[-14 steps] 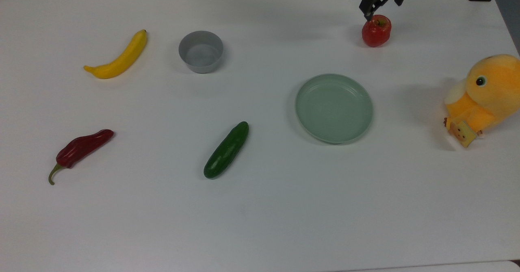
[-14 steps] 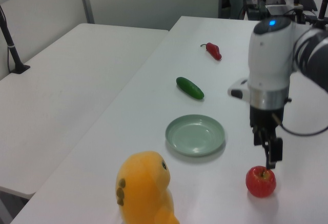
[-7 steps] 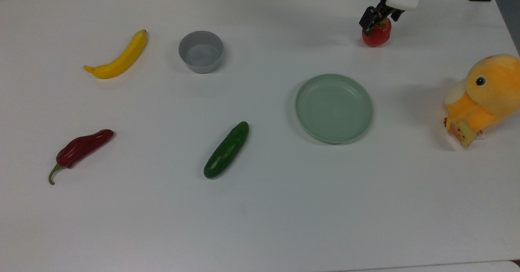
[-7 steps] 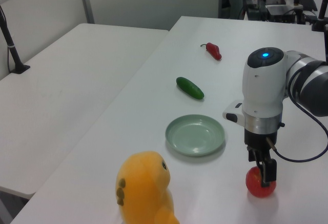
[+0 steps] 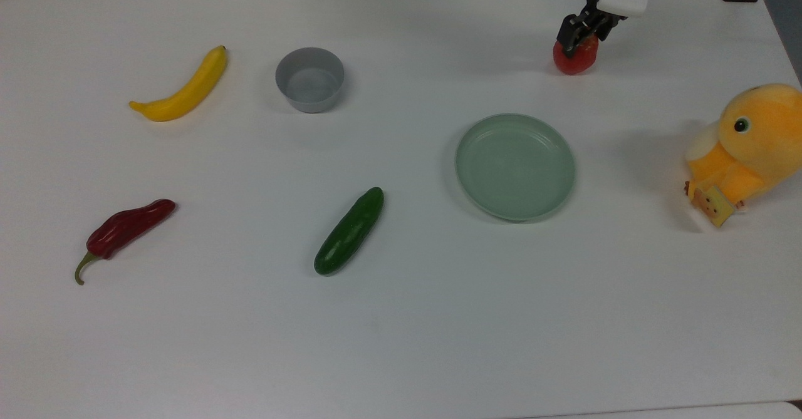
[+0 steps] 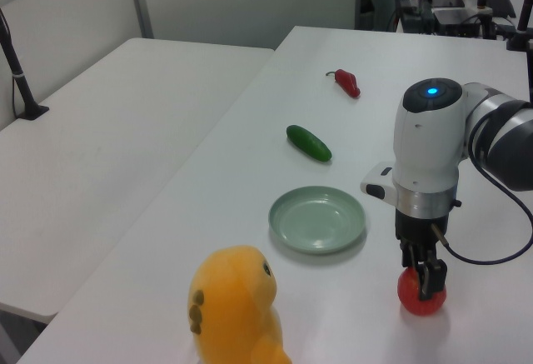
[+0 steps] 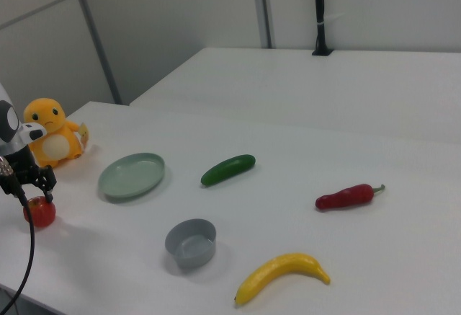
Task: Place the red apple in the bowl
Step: 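Close the gripper around the red apple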
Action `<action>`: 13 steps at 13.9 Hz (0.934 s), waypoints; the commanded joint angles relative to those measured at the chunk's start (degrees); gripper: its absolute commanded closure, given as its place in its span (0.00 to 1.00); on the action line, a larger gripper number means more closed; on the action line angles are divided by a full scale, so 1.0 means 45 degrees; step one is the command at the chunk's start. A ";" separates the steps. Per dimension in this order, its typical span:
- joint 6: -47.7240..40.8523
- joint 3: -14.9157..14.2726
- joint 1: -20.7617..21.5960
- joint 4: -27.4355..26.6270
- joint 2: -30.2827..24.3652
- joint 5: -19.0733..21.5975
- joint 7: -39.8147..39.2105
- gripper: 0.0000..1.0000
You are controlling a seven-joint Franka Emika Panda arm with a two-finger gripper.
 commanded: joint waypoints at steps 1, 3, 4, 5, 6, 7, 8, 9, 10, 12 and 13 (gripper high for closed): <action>0.0167 -0.0114 0.0200 -0.0001 0.0116 -0.0295 0.0298 0.29; 0.0167 -0.0113 0.0200 -0.0020 0.0116 -0.0314 0.0297 0.36; 0.0167 -0.0113 0.0181 -0.0040 0.0116 -0.0353 0.0297 0.44; 0.0147 -0.0113 0.0161 -0.0021 0.0116 -0.0353 0.0297 0.46; 0.0147 -0.0113 0.0064 -0.0001 0.0077 -0.0353 0.0297 0.48; 0.0147 -0.0113 0.0005 -0.0001 0.0000 -0.0353 0.0297 0.48; 0.0128 -0.0113 -0.0092 -0.0001 -0.0098 -0.0334 0.0297 0.48; 0.0127 -0.0113 -0.0112 -0.0020 -0.0234 -0.0334 0.0297 0.48; 0.0089 -0.0113 -0.0132 -0.0001 -0.0352 -0.0334 0.0297 0.48; 0.0030 -0.0113 -0.0443 -0.0020 -0.0742 -0.0314 0.0297 0.48; 0.0010 -0.0113 -0.0619 -0.0059 -0.0937 -0.0295 0.0259 0.48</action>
